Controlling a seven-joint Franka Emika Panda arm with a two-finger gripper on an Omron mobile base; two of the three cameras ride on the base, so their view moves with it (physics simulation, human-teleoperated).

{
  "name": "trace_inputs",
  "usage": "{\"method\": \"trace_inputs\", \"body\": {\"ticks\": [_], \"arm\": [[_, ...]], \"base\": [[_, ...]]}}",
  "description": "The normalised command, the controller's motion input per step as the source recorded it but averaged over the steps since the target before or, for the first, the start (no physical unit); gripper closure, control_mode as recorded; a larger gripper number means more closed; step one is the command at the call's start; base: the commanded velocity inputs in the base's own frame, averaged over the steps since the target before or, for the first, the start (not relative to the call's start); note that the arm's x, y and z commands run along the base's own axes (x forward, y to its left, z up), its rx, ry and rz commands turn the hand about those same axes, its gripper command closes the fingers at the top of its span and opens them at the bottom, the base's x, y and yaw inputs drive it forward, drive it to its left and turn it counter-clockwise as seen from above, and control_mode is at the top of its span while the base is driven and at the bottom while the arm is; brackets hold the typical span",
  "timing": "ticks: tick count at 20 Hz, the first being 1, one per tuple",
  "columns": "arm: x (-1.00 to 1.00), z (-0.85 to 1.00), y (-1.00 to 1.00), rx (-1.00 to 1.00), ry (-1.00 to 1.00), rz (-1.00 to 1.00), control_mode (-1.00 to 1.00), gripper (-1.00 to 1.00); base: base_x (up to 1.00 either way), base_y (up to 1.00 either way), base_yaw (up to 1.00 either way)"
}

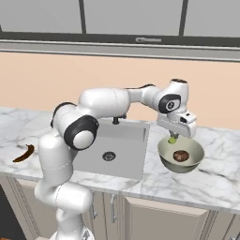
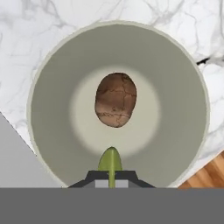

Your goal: There is a mixed pile of frozen fruits and vegetables on the counter. Locate all the frozen vegetables and place the items in a bowl on the counter. Take all the frozen fruits and defrost them in a running sink.

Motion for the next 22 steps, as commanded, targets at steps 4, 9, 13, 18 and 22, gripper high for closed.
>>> {"method": "trace_inputs", "body": {"ticks": [4, 9, 13, 18, 22], "arm": [[0.06, -0.4, -0.1, 0.0, -0.05, -0.02, -1.0, 1.0], [0.05, -0.4, -0.08, -0.01, -0.06, -0.02, -1.0, 1.0], [0.03, -0.38, -0.07, -0.02, -0.06, -0.01, -1.0, 1.0], [0.05, -0.28, -0.05, 0.0, -0.04, 0.0, -1.0, 1.0], [0.07, -0.16, 0.0, 0.0, -0.01, 0.0, -1.0, -1.0]], "base": [[0.0, 0.0, 0.0], [0.0, 0.0, 0.0], [0.0, 0.0, 0.0], [0.0, 0.0, 0.0], [0.0, 0.0, 0.0]]}}
